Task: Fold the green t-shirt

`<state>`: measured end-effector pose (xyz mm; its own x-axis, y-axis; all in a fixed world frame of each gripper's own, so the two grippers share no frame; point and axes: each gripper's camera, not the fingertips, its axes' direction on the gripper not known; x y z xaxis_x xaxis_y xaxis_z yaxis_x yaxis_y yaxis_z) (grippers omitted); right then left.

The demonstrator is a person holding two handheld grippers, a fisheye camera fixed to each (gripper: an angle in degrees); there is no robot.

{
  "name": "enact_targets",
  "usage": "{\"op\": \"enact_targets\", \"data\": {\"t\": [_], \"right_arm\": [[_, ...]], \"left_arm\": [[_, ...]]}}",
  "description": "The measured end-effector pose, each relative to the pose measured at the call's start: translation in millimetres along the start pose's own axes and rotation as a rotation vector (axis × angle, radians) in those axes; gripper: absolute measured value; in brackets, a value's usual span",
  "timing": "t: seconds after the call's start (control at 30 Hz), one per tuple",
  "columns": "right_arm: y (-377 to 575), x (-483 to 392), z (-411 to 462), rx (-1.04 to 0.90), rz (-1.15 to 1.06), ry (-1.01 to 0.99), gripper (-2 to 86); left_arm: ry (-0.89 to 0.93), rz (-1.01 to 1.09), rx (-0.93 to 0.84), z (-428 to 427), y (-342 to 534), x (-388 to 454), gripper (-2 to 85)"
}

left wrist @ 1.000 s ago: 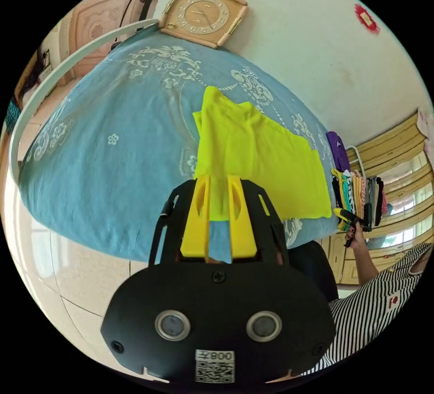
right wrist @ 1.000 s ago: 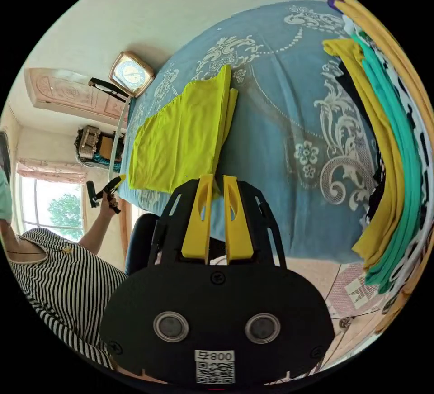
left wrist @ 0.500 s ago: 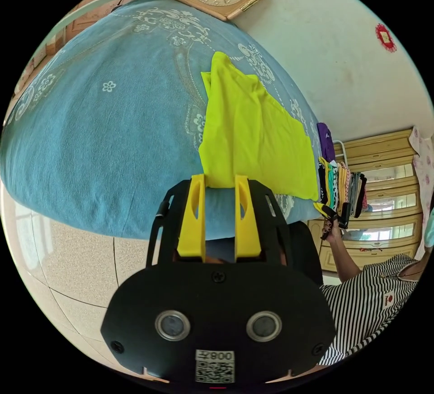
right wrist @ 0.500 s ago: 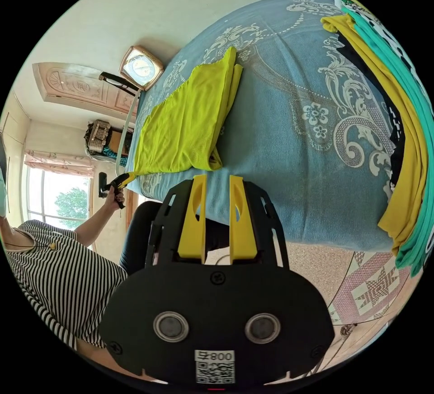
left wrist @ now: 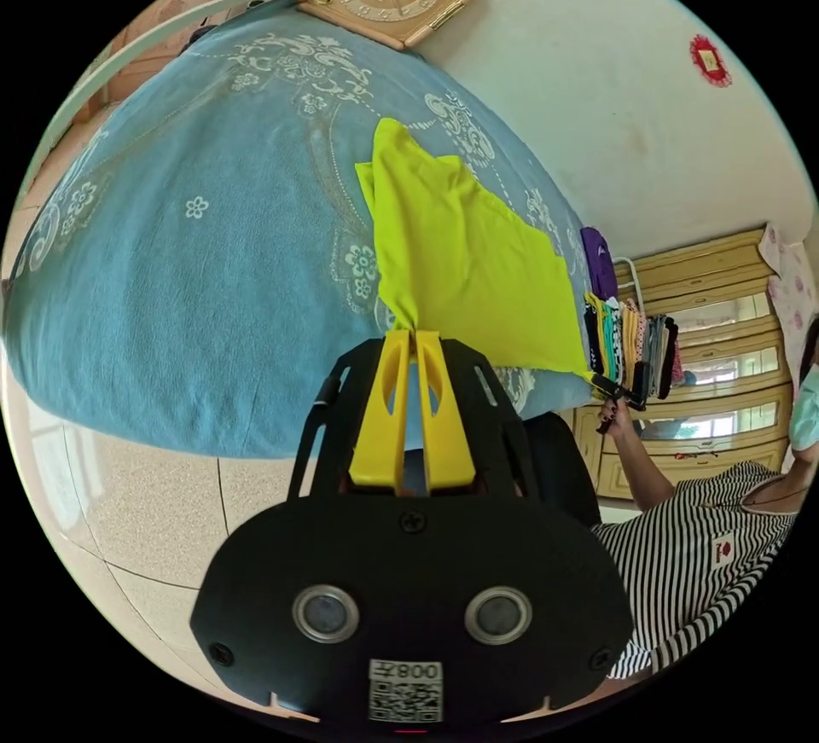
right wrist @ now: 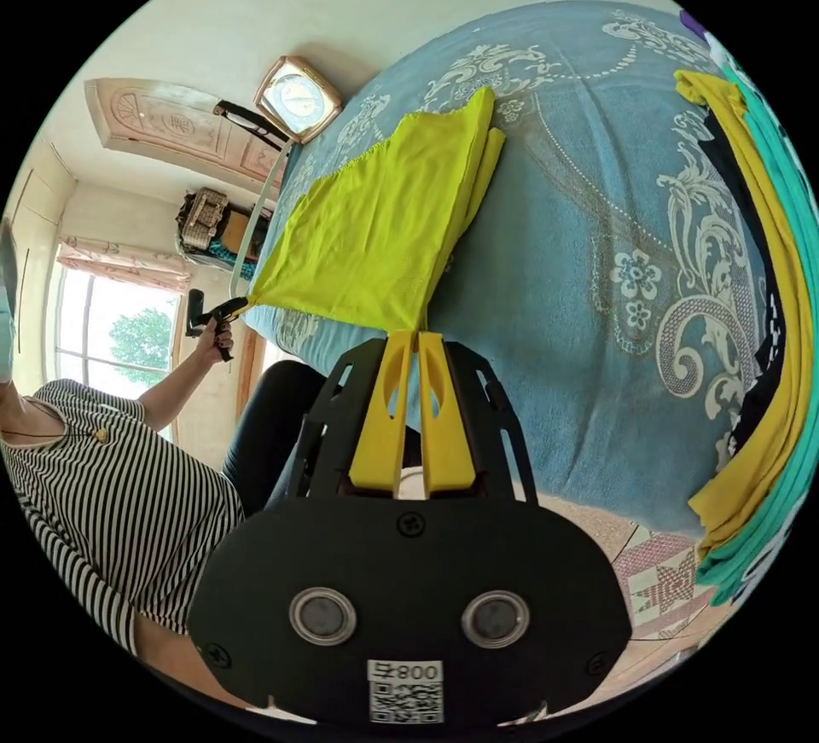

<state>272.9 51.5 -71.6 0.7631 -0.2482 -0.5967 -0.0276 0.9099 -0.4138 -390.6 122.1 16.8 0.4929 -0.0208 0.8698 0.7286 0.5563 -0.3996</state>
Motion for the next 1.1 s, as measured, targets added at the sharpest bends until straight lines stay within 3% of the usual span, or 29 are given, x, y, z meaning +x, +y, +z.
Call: {"op": "enact_targets", "data": {"t": [0.23,0.43,0.53,0.73,0.8,0.97,1.1], "right_arm": [[-9.3,12.6,31.2,-0.11,0.013,-0.003,0.9],[-7.6,24.3,36.5,-0.058,0.058,-0.07,0.9],[-11.2,20.0,35.4,-0.042,0.055,-0.088,0.9],[-31.4,-2.3,26.8,-0.032,0.036,-0.13,0.8],[-40.0,-11.0,22.9,-0.039,0.023,-0.127,0.8],[-67.6,-33.0,17.4,-0.066,-0.036,-0.133,0.9],[-81.6,-40.4,22.9,-0.086,-0.056,-0.131,1.2]], "left_arm": [[-0.054,-0.067,-0.066,53.4,16.4,8.5,2.2],[-0.249,-0.135,0.076,60.7,54.8,40.0,3.0],[-0.289,0.063,0.078,86.4,64.3,101.0,3.8],[-0.069,0.662,-0.102,215.5,73.1,275.5,7.8],[-0.075,0.836,-0.124,251.5,81.5,327.5,9.0],[-0.254,1.206,-0.113,329.4,113.1,429.7,9.5],[-0.419,1.246,-0.058,361.9,131.2,453.9,4.4]]}}
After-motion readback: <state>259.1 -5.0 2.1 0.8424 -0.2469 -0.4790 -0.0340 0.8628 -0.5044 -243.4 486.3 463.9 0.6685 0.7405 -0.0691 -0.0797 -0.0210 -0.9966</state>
